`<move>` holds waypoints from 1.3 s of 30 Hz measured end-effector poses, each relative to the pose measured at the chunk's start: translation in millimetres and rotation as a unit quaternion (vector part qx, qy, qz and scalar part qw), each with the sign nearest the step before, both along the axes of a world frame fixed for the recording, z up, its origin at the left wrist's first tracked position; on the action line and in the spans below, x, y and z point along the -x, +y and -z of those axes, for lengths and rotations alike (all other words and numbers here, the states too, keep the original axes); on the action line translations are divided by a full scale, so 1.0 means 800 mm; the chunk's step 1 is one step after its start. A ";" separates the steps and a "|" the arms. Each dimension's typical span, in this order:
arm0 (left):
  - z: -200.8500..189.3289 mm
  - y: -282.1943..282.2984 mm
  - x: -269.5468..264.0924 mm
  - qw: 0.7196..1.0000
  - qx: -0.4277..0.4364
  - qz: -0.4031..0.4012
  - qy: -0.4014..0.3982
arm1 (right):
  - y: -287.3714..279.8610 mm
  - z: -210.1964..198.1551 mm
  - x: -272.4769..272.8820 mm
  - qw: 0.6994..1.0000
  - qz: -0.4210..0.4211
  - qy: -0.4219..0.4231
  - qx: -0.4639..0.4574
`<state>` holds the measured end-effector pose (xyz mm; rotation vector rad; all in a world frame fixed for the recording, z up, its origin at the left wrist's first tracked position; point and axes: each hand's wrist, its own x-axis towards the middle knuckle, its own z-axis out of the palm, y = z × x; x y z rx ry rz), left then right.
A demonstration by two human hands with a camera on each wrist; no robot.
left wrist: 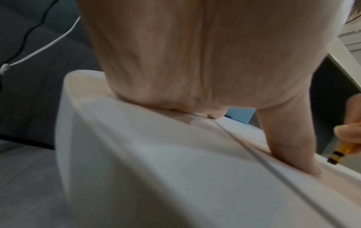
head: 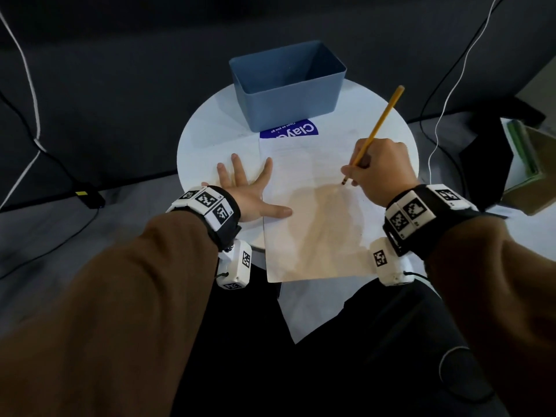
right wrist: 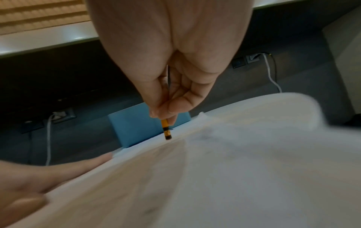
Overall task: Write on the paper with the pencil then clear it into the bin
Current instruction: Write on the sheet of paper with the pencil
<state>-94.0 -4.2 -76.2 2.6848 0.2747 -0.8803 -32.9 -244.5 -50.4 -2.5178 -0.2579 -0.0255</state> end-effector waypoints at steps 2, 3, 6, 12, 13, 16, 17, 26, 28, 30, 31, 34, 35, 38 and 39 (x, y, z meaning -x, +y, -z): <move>0.000 0.001 0.000 1.000 0.001 -0.002 -0.003 | 0.020 0.004 0.004 1.000 -0.029 -0.006 -0.006; 0.001 0.001 0.000 1.000 0.000 -0.002 -0.003 | 0.030 0.006 0.006 0.999 -0.048 -0.006 -0.007; 0.001 0.001 0.000 1.000 -0.001 -0.003 -0.003 | 0.041 0.010 0.010 0.997 -0.079 0.008 -0.005; 0.000 0.001 0.000 1.000 0.002 -0.004 0.000 | -0.018 0.000 -0.005 1.000 0.008 -0.004 0.020; 0.000 0.001 0.000 1.000 0.003 -0.005 0.000 | -0.024 0.000 -0.006 1.000 0.018 -0.008 0.020; 0.002 0.000 -0.002 1.000 0.008 -0.007 -0.001 | -0.022 0.001 -0.004 1.000 0.028 -0.008 -0.009; 0.002 -0.001 -0.001 1.000 0.008 -0.007 0.000 | -0.016 0.003 -0.003 1.000 0.022 -0.007 -0.019; 0.004 0.001 -0.003 1.000 0.008 -0.004 0.004 | -0.002 0.010 -0.007 1.000 -0.015 -0.012 0.023; 0.004 0.001 -0.004 1.000 0.006 -0.005 0.005 | -0.022 0.005 -0.009 0.999 0.011 -0.015 0.029; 0.004 0.001 -0.005 1.000 0.004 -0.004 0.007 | -0.032 0.002 -0.006 0.999 0.024 -0.019 0.030; 0.004 0.000 -0.006 1.000 0.003 -0.003 0.008 | -0.031 0.003 -0.004 0.999 0.020 -0.021 0.026; 0.002 -0.001 -0.004 1.000 0.002 -0.006 0.008 | -0.017 0.007 0.000 1.000 -0.010 -0.022 0.013; 0.001 -0.001 -0.003 1.000 0.003 -0.007 0.008 | -0.015 0.009 0.001 1.000 -0.016 -0.021 0.014; 0.000 -0.002 -0.002 1.000 0.002 -0.006 0.006 | -0.025 0.011 0.001 0.999 -0.005 -0.028 0.024; 0.000 -0.002 -0.002 1.000 0.001 -0.007 0.006 | -0.030 0.010 0.000 0.999 0.005 -0.027 0.026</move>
